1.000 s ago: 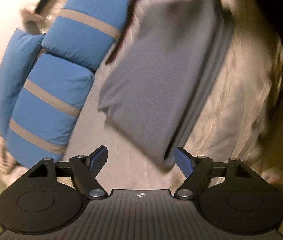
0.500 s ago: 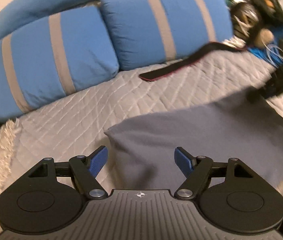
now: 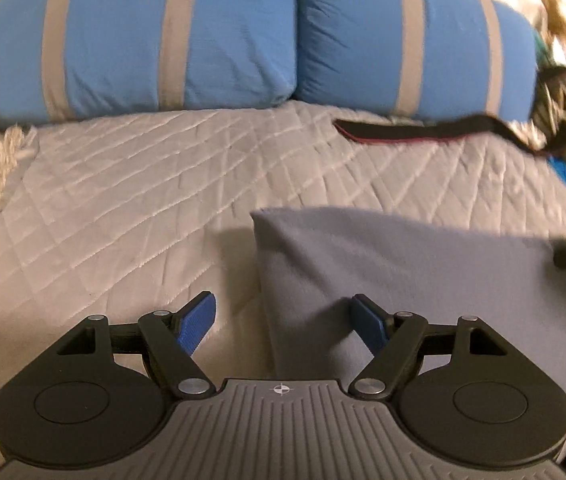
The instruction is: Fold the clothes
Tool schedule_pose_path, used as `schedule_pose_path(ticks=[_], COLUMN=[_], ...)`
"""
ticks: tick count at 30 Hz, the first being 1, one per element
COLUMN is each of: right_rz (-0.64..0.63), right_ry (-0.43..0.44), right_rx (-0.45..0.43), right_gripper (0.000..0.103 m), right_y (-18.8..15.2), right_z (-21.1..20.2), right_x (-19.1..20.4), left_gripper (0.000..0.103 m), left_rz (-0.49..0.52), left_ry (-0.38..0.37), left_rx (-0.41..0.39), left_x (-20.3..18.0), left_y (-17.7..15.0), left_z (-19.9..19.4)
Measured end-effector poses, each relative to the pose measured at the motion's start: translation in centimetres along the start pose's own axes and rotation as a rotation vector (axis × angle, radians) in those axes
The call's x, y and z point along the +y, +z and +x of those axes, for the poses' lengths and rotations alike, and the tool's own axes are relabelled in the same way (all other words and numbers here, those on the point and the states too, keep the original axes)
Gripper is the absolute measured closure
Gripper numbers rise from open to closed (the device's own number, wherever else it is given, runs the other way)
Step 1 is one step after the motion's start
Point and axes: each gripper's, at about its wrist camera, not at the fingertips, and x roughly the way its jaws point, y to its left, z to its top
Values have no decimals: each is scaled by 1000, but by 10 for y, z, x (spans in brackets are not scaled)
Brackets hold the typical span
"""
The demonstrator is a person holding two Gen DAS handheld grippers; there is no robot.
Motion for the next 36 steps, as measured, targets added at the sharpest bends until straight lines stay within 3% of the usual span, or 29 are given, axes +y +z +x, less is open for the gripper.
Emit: schedule_pose_path(ticks=[6, 18, 21, 28, 36], right_rz=[-46, -47, -39, -35, -32], right_ry=[-8, -53, -53, -53, -53], right_rx=[-35, -11, -7, -8, -10], right_gripper=[53, 51, 51, 50, 49], right_y=[0, -1, -1, -1, -1], right_z=[-4, 2, 3, 2, 2], right_x=[5, 5, 4, 3, 3], left_gripper=[30, 32, 32, 33, 37], left_rz=[-142, -221, -273, -321, -310], left_ry=[-48, -20, -47, -33, -16], left_rx=[-18, 25, 31, 44, 138], left_x=[26, 35, 41, 57, 55], left_y=[14, 42, 48, 53, 48], left_z=[23, 80, 74, 31, 57])
